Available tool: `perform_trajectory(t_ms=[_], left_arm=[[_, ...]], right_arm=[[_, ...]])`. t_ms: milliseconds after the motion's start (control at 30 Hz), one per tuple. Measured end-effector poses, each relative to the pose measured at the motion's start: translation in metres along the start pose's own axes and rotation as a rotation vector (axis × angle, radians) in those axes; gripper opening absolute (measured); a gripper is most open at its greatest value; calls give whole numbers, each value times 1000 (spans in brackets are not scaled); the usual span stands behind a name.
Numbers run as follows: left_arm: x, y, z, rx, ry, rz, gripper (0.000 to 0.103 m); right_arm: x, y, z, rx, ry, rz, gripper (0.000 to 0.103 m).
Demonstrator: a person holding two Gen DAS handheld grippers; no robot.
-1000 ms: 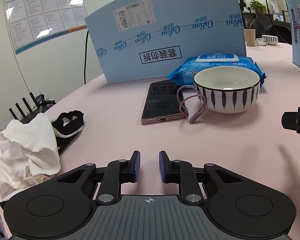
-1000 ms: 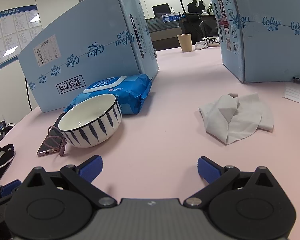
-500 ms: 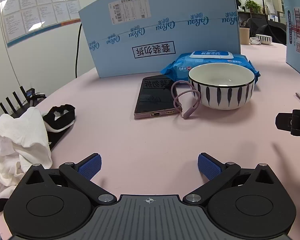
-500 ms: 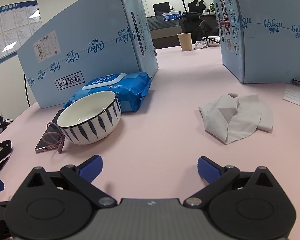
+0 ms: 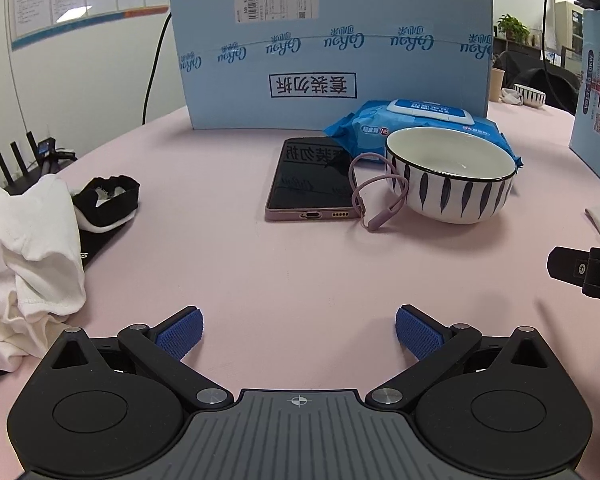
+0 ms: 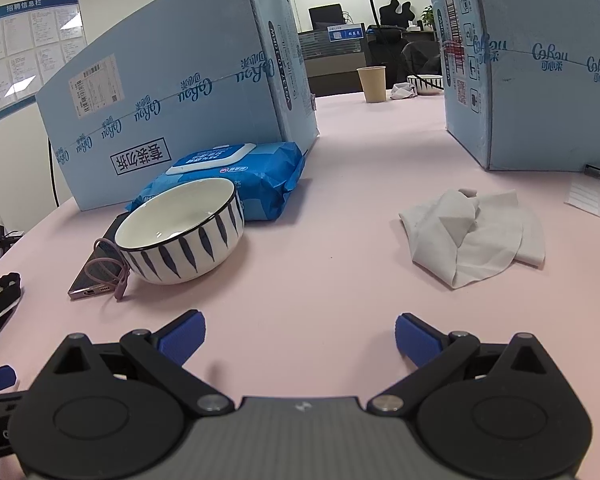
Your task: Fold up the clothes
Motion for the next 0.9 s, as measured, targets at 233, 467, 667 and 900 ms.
perform_trajectory(t_ms=[233,467,667,900], left_arm=[[0,0,2,2,8,0,103],[0,1,4,5,23,-1,103],[1,0,4,8,33,2,103],[1,-2,7,23,57,19,103]], right_arm=[[0,0,3,-7,14,-2,100],[2,1,9,-33,44,4,94],[2,2,9,-46,30,-2,92],[2,2,12,-42,43,0,92]])
Point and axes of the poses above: each gripper's, at about its wrist camera, not at the fingertips, and y roughly against the way its jaws point, z to its left, x to its underside, the point moved 6 cm from there along -y, roughly the way its jaws point, and after that the axes turned 3 degrees about y, right-handed, at the moved point
